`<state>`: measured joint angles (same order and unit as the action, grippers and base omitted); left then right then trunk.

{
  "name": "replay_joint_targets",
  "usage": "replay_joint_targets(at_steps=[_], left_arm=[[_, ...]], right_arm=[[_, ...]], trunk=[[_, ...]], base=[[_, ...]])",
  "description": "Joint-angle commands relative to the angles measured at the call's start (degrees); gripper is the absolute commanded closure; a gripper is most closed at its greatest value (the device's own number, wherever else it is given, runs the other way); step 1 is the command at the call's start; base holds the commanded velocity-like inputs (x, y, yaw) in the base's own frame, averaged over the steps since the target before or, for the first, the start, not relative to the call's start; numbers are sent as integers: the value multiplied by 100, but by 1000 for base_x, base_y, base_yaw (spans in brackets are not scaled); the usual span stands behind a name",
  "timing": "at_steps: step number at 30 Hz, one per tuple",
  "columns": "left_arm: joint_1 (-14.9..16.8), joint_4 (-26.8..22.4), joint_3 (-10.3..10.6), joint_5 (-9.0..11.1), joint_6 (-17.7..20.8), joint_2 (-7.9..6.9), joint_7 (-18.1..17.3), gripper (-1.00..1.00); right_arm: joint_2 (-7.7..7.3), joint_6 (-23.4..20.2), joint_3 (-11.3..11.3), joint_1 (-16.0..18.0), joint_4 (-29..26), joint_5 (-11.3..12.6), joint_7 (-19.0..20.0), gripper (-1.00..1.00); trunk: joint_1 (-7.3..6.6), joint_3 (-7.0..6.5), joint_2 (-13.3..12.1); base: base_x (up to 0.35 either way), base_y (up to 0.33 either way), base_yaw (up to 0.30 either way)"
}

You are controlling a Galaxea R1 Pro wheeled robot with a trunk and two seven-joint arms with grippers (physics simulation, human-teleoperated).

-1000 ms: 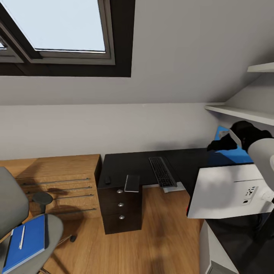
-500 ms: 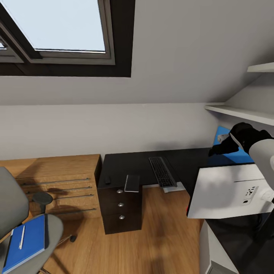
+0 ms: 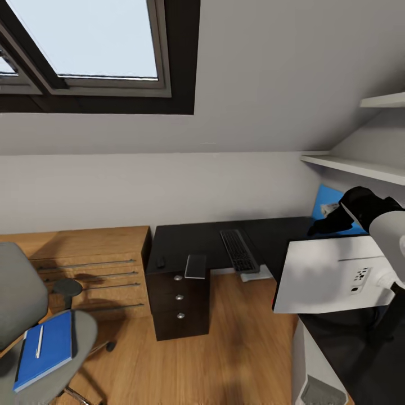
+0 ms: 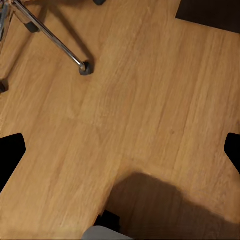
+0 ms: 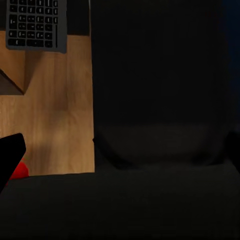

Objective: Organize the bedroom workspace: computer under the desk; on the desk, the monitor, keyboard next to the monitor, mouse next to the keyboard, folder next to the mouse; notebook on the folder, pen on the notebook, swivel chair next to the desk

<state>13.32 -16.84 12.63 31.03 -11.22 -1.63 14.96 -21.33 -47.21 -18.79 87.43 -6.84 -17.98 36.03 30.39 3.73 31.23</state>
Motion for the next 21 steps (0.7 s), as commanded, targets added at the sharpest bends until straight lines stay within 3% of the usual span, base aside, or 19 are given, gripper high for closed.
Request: replay_joint_targets(at_steps=[1, 21], left_arm=[[4, -3, 50, 40, -15, -4, 33, -100], [4, -3, 47, 34, -13, 101, 33, -100]], right_arm=[[-1, -5, -10, -4, -12, -62, 61, -100], [4, 1, -40, -16, -29, -82, 62, -100]], trunk=[[0, 12, 11], [0, 12, 11]], base=[[-234, 0, 0], [-194, 0, 0]])
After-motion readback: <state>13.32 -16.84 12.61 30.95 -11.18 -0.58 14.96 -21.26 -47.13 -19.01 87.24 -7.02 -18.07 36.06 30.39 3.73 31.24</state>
